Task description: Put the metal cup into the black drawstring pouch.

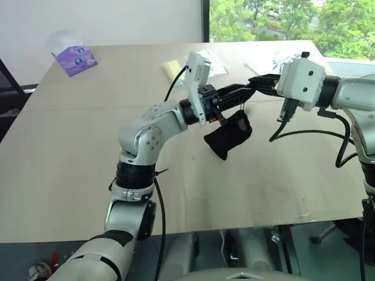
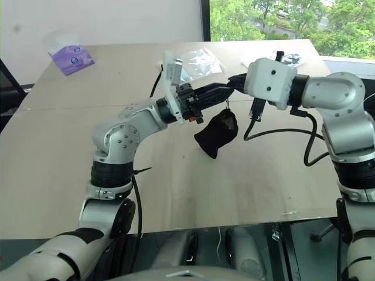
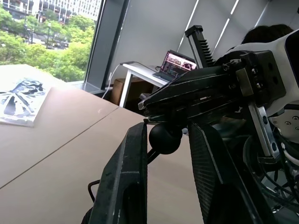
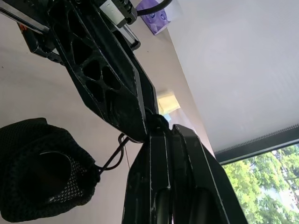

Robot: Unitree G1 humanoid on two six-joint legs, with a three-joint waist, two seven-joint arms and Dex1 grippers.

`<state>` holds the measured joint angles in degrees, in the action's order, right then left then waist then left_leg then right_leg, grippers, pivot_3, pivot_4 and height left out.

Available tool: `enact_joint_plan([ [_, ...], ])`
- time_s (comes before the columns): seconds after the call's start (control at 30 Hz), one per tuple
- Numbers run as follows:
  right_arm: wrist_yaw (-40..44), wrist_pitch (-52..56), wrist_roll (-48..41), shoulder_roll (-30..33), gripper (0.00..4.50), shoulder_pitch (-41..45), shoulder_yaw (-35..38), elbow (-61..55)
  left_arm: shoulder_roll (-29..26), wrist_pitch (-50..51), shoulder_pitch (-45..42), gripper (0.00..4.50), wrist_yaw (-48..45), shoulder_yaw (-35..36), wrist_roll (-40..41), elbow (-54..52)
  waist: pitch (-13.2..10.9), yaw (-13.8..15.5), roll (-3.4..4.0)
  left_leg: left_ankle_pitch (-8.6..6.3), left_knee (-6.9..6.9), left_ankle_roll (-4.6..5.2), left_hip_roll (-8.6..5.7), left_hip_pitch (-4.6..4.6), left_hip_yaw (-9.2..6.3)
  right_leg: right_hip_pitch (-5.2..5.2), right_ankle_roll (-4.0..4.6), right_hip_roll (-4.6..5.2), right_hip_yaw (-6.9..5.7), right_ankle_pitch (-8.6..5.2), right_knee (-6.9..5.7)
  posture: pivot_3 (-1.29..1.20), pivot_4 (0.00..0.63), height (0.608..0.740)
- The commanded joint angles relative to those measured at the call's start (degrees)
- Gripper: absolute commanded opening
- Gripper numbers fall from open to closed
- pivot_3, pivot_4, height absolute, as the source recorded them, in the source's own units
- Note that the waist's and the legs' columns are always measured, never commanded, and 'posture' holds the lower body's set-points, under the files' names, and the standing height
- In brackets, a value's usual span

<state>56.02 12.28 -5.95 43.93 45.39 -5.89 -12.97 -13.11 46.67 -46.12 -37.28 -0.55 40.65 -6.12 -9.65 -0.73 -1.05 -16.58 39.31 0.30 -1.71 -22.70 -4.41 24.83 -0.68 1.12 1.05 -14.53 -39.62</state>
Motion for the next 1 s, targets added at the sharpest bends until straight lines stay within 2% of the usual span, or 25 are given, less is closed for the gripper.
enact_joint_plan([
  [0.03, -1.01, -1.12, 0.75, 0.88, 0.0, 1.05, 1.84, 0.23, -0.81, -1.17, 0.79, 0.73, 0.02, -0.89, -1.72, -0.82, 0.0, -0.01, 0.0, 0.0, 0.0, 0.0, 0.0, 0.0, 0.0, 0.0, 0.0, 0.0, 0.0, 0.0, 0.0, 0.0, 0.15, 0.74],
  [0.2, 3.28, -4.93, -2.07, 2.18, 0.0, -0.5, 2.43, 1.19, -3.63, -2.62, 1.97, 0.66, -1.97, -0.78, -2.56, -0.84, 0.0, -0.02, 0.0, 0.0, 0.0, 0.0, 0.0, 0.0, 0.0, 0.0, 0.0, 0.0, 0.0, 0.0, 0.0, 0.0, 0.15, 0.74],
  [0.3, 4.42, -5.74, -2.86, 2.64, 0.0, -0.6, 2.53, 2.07, -5.27, -3.71, 2.55, 0.1, -2.73, -0.86, -3.73, -0.92, 0.0, -0.06, 0.0, 0.0, 0.0, 0.0, 0.0, 0.01, 0.01, 0.0, 0.0, -0.01, 0.01, 0.0, 0.0, 0.0, 0.15, 0.74],
  [0.5, 2.24, -8.03, 0.27, 3.39, 0.0, 1.03, 2.88, 8.46, -7.63, -5.34, 4.7, 0.1, -3.77, -1.97, -6.65, -1.19, 0.0, -0.01, 0.01, 0.0, 0.0, 0.0, -0.01, 0.01, 0.02, -0.01, 0.0, 0.0, 0.01, 0.0, 0.01, 0.0, 0.15, 0.74],
  [0.77, -1.04, -10.68, 3.02, 4.0, 0.0, 3.86, 3.42, 17.79, -7.47, -6.16, 8.47, 0.1, -3.78, -2.1, -8.17, -1.67, -0.01, -0.03, 0.01, 0.0, -0.01, 0.0, 0.0, 0.01, 0.03, 0.0, 0.0, 0.0, 0.02, 0.0, 0.01, 0.0, 0.15, 0.74],
  [1.0, -0.77, -11.52, 2.84, 3.46, 0.0, 4.17, 3.08, 18.41, -6.93, -6.36, 9.8, 0.1, -3.32, -1.41, -7.95, -2.95, -0.01, -0.01, 0.01, 0.0, -0.01, 0.0, 0.0, 0.0, 0.04, 0.0, 0.0, 0.0, 0.03, 0.0, 0.01, 0.0, 0.15, 0.74],
])
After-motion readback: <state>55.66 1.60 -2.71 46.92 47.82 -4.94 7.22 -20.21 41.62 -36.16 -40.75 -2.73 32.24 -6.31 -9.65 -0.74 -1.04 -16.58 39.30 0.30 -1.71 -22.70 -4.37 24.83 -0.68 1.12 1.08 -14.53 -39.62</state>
